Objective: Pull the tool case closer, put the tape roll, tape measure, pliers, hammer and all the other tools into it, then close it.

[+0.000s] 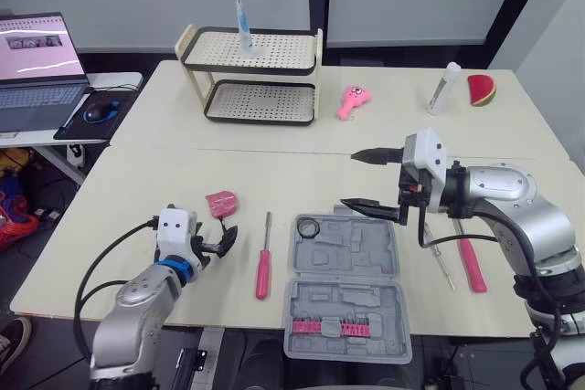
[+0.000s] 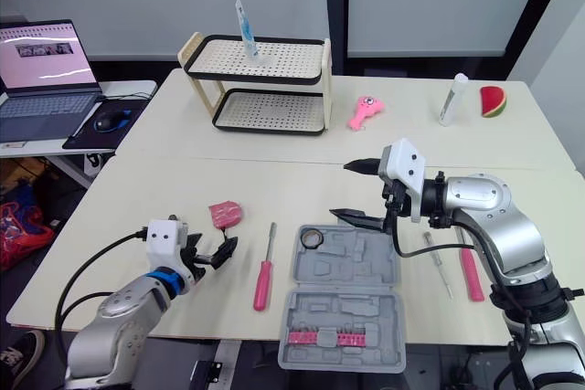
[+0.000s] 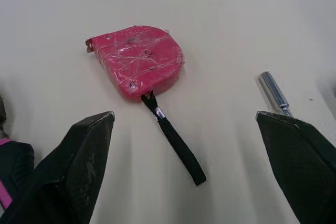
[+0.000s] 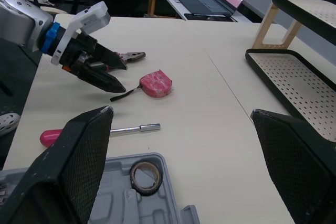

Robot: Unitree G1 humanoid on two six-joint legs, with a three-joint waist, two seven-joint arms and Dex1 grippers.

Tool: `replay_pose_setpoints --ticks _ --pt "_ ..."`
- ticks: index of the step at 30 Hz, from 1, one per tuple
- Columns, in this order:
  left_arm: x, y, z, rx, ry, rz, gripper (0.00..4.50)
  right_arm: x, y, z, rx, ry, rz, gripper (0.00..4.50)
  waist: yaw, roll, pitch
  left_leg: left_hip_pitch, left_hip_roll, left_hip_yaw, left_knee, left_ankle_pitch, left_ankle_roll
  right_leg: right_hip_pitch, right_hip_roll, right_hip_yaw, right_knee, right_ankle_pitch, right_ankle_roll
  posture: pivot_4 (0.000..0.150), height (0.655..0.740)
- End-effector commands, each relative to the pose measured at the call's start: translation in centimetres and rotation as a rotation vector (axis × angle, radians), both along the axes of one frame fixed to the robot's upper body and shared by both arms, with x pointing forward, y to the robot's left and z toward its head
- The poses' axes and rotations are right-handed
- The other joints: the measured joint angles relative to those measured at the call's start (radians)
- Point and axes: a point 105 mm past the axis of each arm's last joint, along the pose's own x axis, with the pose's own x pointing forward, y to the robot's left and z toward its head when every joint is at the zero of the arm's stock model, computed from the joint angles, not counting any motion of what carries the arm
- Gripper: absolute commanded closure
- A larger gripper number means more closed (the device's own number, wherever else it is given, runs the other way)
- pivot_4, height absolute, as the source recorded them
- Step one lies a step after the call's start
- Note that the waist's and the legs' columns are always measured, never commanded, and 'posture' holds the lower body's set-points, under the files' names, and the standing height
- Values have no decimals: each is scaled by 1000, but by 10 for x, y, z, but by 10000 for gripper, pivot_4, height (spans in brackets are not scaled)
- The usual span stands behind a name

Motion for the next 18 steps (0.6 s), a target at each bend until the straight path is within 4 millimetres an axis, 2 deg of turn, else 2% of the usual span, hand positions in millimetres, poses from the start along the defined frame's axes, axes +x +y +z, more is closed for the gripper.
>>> replay_pose_setpoints --ticks 1,7,11,14,18 --pt "7 -3 -2 26 -8 38 0 -5 0 11 9 -61 2 249 0 0 0 0 0 0 0 0 0 0 0 0 0 0 0 1500 7400" --pt "19 -25 -13 4 7 47 0 -5 -2 13 4 -65 -12 249 2 0 0 0 0 0 0 0 0 1 0 0 -1 0 0 1500 7400" --pt "22 -26 -21 17 40 85 0 -4 -3 13 0 -66 -19 249 2 0 0 1 0 0 0 0 0 2 0 0 -2 0 0 1500 7400" --pt "22 -19 -24 17 66 150 5640 -3 -4 14 -1 -69 -24 0 3 0 0 1 0 -1 0 0 0 3 0 0 -2 0 0 1500 7400" --pt "23 -17 -25 32 74 158 18369 -2 -5 14 -4 -71 -27 0 2 0 0 1 0 -1 0 0 0 3 0 0 -2 0 0 1500 7400"
